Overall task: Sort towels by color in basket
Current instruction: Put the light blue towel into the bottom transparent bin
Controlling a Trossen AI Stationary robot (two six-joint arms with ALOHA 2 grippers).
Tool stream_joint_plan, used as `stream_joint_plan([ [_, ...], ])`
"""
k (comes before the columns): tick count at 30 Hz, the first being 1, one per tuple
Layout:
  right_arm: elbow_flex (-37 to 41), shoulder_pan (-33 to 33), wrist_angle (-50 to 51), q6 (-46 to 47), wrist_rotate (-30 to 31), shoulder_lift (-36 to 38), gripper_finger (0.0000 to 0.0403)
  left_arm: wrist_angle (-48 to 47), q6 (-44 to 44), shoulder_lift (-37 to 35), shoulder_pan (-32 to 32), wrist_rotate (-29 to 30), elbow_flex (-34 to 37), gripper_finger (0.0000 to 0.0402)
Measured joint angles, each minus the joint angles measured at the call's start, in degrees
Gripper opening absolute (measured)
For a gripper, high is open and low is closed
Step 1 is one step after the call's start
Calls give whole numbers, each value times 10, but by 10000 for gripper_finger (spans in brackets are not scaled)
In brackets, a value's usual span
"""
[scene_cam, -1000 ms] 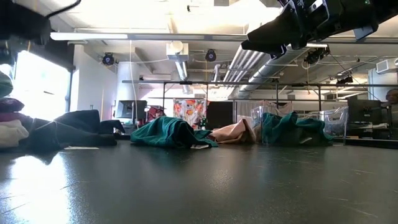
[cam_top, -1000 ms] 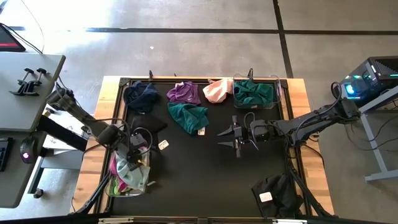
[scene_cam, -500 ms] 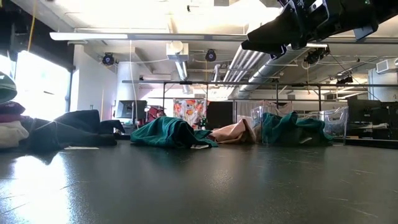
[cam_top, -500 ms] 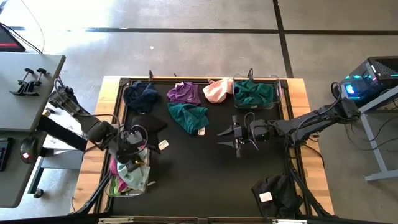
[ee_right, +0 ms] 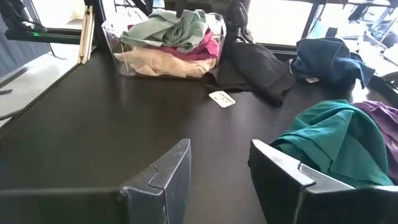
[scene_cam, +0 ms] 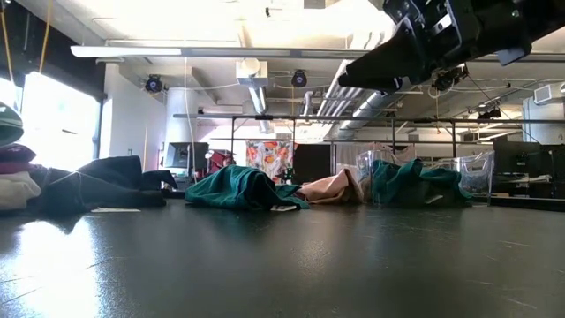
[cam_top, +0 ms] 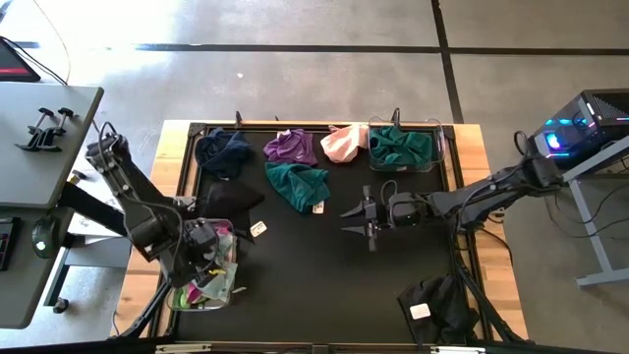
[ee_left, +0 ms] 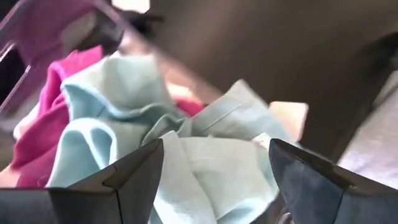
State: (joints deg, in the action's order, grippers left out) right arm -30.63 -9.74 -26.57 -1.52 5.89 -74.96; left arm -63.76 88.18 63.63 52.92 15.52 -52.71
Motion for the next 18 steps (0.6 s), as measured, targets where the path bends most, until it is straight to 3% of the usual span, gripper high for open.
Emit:
stream_joint_plan([
  [8, 0, 0, -41, -10, 0, -19, 156, 28, 113, 39, 26, -31, 55, 277],
  [13, 0, 0, -41, -9, 0, -19, 156, 97, 156, 62, 38, -95, 109, 277],
  [18, 0, 0, -44, -10, 0, -19, 156, 81, 163, 64, 43, -132, 104, 277],
])
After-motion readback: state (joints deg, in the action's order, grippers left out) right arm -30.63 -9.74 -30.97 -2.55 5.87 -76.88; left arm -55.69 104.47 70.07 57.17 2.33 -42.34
